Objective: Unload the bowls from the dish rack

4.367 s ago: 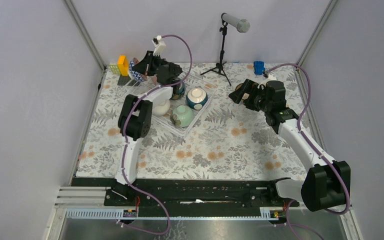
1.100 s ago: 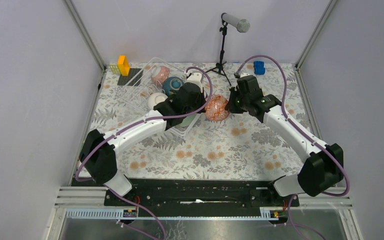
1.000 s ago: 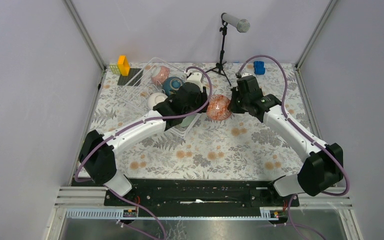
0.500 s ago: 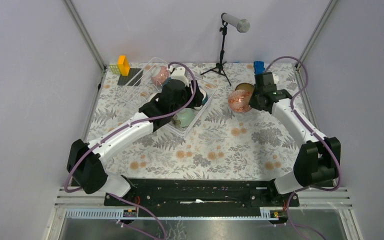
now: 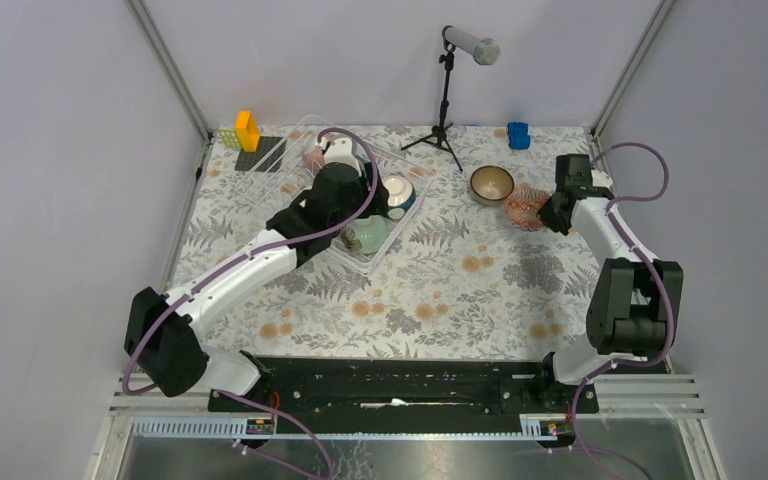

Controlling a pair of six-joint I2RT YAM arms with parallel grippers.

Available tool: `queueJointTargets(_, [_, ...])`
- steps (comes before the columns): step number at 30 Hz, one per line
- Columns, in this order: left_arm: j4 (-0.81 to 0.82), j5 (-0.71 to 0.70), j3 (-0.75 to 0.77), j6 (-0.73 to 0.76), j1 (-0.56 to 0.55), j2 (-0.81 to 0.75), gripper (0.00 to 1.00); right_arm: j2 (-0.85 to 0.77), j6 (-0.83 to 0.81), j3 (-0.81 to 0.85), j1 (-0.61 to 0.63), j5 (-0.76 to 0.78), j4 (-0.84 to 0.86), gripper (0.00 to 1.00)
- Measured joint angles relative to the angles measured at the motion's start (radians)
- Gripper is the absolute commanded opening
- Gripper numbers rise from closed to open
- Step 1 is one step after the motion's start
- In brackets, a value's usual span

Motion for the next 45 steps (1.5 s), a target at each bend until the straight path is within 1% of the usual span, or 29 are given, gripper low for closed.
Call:
queueJointTargets(6, [0.002,-0.034,-0.013,-0.001,0.009,-0.011,0.70,0.010,0.022,-0.056,-0.006,-0.012,0.026,0.01])
queueJointTargets(17, [-0.008,-0.071,-0.030,-0.001,0.016,-0.011,0.71,0.080,0.035,-0.106,-0.004,-0.037,0.117,0.14])
queueJointTargets(19, [-0.009,-0.079,-0.030,-0.001,0.016,-0.012,0.71,0.093,0.033,-0.118,-0.004,-0.055,0.134,0.26])
queueJointTargets(20, [-0.010,-0.083,-0.030,0.000,0.017,-0.012,0.71,0.098,0.032,-0.121,-0.004,-0.061,0.139,0.37])
queueJointTargets(22, [-0.014,-0.092,-0.030,0.000,0.018,-0.012,0.71,0.103,0.028,-0.121,-0.004,-0.074,0.149,0.39])
queueJointTargets(24, [-0.016,-0.103,-0.030,-0.001,0.018,-0.012,0.71,0.103,0.024,-0.121,-0.004,-0.082,0.162,0.53])
queueJointTargets(25, [-0.016,-0.106,-0.030,-0.001,0.018,-0.012,0.71,0.103,0.021,-0.121,-0.004,-0.084,0.170,0.57])
queueJointTargets(31, [-0.017,-0.135,-0.030,0.003,0.020,-0.012,0.73,0.092,0.019,-0.122,-0.004,-0.090,0.178,0.60])
queueJointTargets(34, [-0.018,-0.178,-0.030,0.016,0.020,-0.012,0.74,0.040,0.019,-0.137,-0.004,-0.098,0.178,0.62])
queueJointTargets(36, [-0.019,-0.219,-0.029,0.030,0.020,-0.011,0.74,-0.005,0.018,-0.152,-0.004,-0.110,0.180,0.70])
queueJointTargets(37, [-0.021,-0.245,-0.026,0.037,0.021,-0.007,0.74,-0.035,0.015,-0.163,-0.004,-0.120,0.180,0.71])
queueJointTargets(41, [-0.023,-0.349,0.021,0.075,0.030,0.041,0.75,-0.102,0.001,-0.187,-0.004,-0.158,0.187,0.83])
queueJointTargets(42, [-0.023,-0.365,0.032,0.082,0.035,0.053,0.76,-0.114,-0.003,-0.191,-0.004,-0.163,0.187,0.87])
queueJointTargets(43, [-0.024,-0.382,0.046,0.088,0.045,0.069,0.76,-0.127,-0.008,-0.196,-0.004,-0.177,0.188,0.94])
queueJointTargets(44, [-0.024,-0.390,0.054,0.091,0.053,0.080,0.77,-0.141,-0.013,-0.202,-0.004,-0.186,0.190,0.99])
queueJointTargets(45, [-0.025,-0.394,0.066,0.095,0.068,0.094,0.79,-0.154,-0.016,-0.207,-0.004,-0.195,0.192,1.00])
